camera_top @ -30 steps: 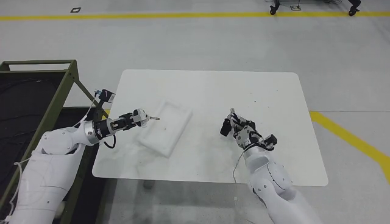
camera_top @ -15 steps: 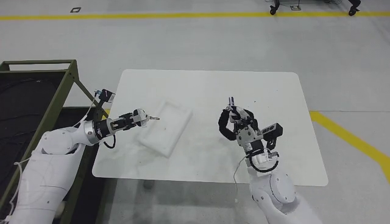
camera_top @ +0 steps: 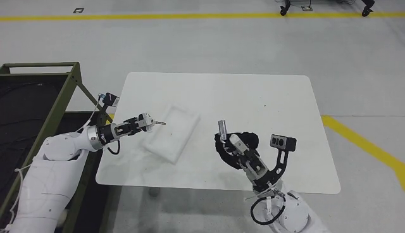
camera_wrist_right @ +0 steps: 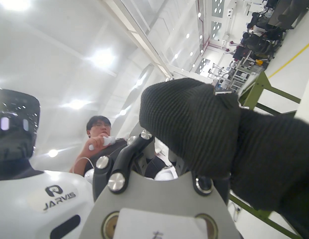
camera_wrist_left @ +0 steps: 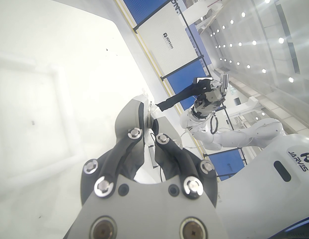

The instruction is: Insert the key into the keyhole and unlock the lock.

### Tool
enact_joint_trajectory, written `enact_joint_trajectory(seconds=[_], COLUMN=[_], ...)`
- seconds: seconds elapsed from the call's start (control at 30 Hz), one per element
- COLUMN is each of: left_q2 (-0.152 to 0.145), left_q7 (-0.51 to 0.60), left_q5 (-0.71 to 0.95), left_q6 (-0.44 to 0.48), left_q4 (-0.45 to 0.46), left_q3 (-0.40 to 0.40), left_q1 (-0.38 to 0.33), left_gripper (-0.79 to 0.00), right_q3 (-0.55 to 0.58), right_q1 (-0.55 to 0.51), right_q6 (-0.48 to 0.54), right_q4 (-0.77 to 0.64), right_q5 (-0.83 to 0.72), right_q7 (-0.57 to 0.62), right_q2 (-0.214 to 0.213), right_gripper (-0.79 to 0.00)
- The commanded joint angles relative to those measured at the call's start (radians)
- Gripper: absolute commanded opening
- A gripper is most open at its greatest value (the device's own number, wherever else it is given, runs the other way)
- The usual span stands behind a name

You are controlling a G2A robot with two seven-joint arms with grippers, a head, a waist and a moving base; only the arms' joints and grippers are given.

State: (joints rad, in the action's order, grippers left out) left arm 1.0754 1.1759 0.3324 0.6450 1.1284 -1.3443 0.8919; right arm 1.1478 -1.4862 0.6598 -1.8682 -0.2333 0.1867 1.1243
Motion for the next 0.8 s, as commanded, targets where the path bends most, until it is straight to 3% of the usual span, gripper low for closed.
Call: enact_joint_trajectory(seconds=[0.0,0.07,0.37,0.43,0.57,0.77], left_q2=[0.0,0.0,0.0,0.0,0.0,0.0], left_q7=[0.0,0.0,0.0,0.0,0.0,0.0], left_q5=[0.0,0.0,0.0,0.0,0.0,0.0], left_q6=[0.0,0.0,0.0,0.0,0.0,0.0], left_q4=[0.0,0.0,0.0,0.0,0.0,0.0], left_q3=[0.0,0.0,0.0,0.0,0.0,0.0], left_q1=[0.0,0.0,0.0,0.0,0.0,0.0], left_gripper=[-0.785,-0.785,-0.785,-0.785,-0.785,-0.785], right_q3=[-0.002,0.005,0.005,0.016,0.039,0.107], right_q1=[0.009,0.022,0.022,0.041,0.037,-0.015], right_q6=[0.024,0.084,0.084,0.037,0.051,0.027], right_q4=[0.001,0.009,0.009,0.012,-0.066,-0.15], right_q5=[0.033,0.068,0.068,0.21,0.527,0.669], right_q7=[-0.024,-0.041,-0.041,0.04,0.129,0.098], right_q2=[0.005,0.009,0.009,0.003,-0.006,-0.013], right_gripper=[-0.785,-0.785,-0.785,-0.785,-0.785,-0.785])
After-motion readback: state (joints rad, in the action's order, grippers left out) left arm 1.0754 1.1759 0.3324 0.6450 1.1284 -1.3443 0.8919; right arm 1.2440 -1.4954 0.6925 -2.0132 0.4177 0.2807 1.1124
